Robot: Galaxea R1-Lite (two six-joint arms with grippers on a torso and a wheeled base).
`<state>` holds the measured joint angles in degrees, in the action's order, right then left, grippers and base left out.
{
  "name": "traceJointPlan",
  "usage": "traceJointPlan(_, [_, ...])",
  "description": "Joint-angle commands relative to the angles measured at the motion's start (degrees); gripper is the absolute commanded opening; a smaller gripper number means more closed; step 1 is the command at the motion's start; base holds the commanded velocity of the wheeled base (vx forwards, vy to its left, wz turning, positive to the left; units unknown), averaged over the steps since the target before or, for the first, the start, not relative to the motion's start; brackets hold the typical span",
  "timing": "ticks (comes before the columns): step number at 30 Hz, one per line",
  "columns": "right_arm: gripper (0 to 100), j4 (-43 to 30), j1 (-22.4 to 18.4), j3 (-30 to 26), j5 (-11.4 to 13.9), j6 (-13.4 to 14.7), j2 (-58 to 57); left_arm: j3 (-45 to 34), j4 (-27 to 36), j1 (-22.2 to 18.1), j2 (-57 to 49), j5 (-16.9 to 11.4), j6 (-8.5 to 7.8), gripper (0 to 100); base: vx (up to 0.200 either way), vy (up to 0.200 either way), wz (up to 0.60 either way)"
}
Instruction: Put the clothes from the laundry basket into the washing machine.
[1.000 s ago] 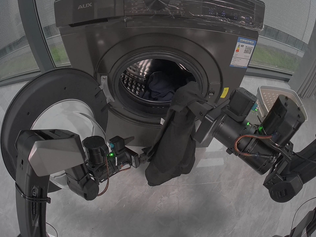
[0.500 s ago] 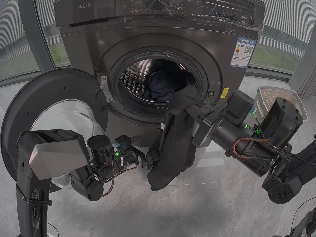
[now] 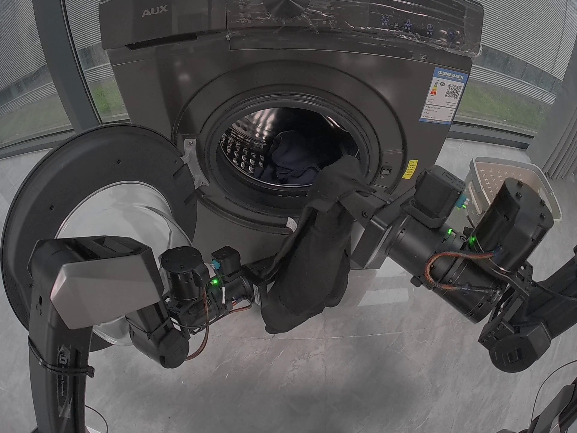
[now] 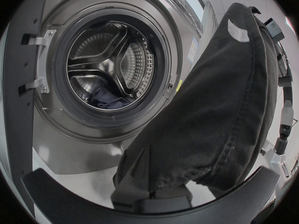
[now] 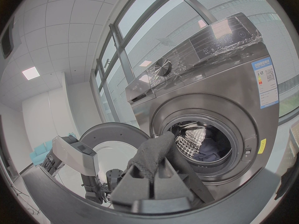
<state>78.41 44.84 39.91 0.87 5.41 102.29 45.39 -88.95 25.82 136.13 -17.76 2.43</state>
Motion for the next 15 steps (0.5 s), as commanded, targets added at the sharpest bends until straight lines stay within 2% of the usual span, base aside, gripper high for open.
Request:
traceJointPlan(1, [0,0.08,-0.19,-0.36,0.10,0.04,0.01,-1.88,-0.61,-0.60,-3.42,0.01,0.21,0,0.000,0.000,0.00])
traceJointPlan(5, [0,0.08,-0.72,-0.80,0.19,-0.05,-0.07,-6.80,-0.61,-1.91,-8.95,-0.08,0.21,0,0.000,0.000,0.00])
traceJointPlan(12, [0,0.08,-0.89,-3.35,0.36,-0.05,-0.16,-16.65,-0.52,-1.91,-18.80,-0.08,-0.14,0,0.000,0.000,0.00])
traceJointPlan(15, [0,0.08,-0.98,-3.53,0.19,0.04,-0.43,-18.58,-0.52,-2.00,-21.08,-0.26,-0.14,0,0.000,0.000,0.00])
